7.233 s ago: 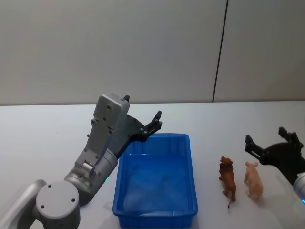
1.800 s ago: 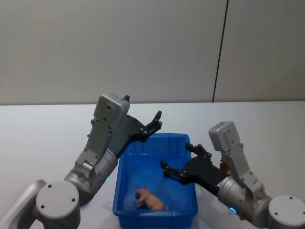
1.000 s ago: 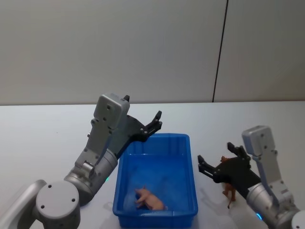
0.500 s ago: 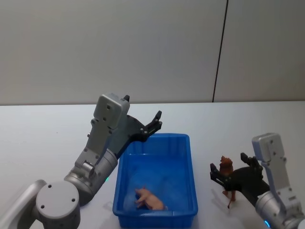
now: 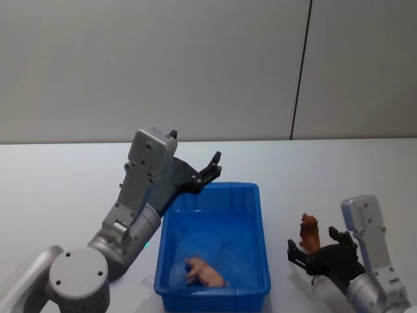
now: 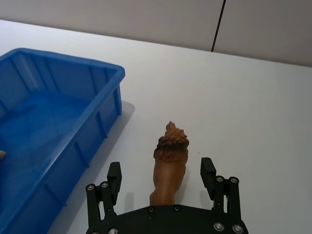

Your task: Pick up the two dolls from the table and place them into the box.

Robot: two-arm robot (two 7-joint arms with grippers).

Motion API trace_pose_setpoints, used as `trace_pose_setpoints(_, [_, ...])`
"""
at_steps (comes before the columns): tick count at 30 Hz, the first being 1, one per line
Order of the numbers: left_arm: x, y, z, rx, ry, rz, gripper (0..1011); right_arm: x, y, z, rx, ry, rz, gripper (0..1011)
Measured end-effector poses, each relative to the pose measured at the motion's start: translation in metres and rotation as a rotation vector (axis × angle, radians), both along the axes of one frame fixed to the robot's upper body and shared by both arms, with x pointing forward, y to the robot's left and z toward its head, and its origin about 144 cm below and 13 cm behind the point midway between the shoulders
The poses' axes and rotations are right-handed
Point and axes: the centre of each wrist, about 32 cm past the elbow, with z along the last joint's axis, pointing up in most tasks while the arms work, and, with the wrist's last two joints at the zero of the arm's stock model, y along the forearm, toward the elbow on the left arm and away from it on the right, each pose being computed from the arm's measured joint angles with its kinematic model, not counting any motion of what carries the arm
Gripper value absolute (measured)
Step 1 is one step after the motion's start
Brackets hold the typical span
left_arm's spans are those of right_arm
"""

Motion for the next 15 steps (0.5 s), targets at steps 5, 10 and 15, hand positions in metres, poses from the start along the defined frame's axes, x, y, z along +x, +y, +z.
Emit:
trace_pose_setpoints(5, [0.0, 0.0, 0.0, 0.0, 0.0, 0.0, 1001, -0.0005, 0.0019, -0.0045, 0.004, 0.023, -0.002, 960])
trace_pose_setpoints(10, [0.0, 0.0, 0.0, 0.0, 0.0, 0.0, 1001, -0.0004, 0.0031, -0.0076, 0.007, 0.039, -0.005, 858])
trace_pose_setpoints(15, [0.0, 0.0, 0.0, 0.0, 0.0, 0.0, 1001, -0.0001, 0.0043, -0.0106, 0.008, 0.055, -0.01, 704])
